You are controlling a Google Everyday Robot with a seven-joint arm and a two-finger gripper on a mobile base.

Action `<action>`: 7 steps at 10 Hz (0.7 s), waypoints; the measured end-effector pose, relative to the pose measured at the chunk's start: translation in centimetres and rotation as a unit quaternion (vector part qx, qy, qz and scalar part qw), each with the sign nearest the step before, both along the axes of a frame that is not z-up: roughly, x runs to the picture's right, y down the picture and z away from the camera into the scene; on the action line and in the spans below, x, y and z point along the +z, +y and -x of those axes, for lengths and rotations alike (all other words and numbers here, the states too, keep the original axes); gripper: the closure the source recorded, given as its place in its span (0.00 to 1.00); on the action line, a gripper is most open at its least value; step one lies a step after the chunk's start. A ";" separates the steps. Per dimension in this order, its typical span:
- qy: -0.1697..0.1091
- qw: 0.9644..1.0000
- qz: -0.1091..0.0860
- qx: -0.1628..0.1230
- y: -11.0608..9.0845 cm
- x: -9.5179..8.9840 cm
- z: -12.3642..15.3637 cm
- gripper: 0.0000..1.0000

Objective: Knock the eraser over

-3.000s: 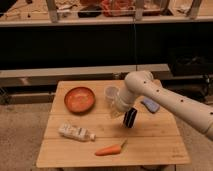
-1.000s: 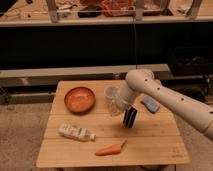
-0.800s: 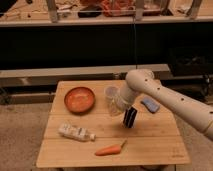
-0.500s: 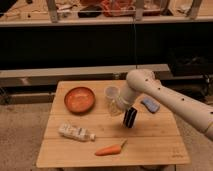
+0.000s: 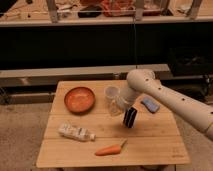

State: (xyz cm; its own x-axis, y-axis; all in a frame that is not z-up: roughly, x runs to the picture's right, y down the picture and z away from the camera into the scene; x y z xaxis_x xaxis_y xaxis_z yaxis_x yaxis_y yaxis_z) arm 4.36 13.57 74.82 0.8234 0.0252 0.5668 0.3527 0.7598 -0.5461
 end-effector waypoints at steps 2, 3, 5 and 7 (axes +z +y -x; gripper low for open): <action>-0.001 1.000 0.001 0.001 0.0 -0.1 0.0 1.00; 0.000 1.000 0.001 0.001 0.0 -0.1 0.0 1.00; -0.001 1.000 0.002 0.002 0.0 -0.1 0.0 1.00; -0.001 1.000 0.003 0.003 0.0 -0.2 0.0 1.00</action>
State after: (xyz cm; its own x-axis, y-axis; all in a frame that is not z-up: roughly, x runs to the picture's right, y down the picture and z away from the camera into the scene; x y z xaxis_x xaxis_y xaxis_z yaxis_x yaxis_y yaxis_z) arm 4.37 13.55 74.63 0.8223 0.0335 0.5681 0.3495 0.7581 -0.5506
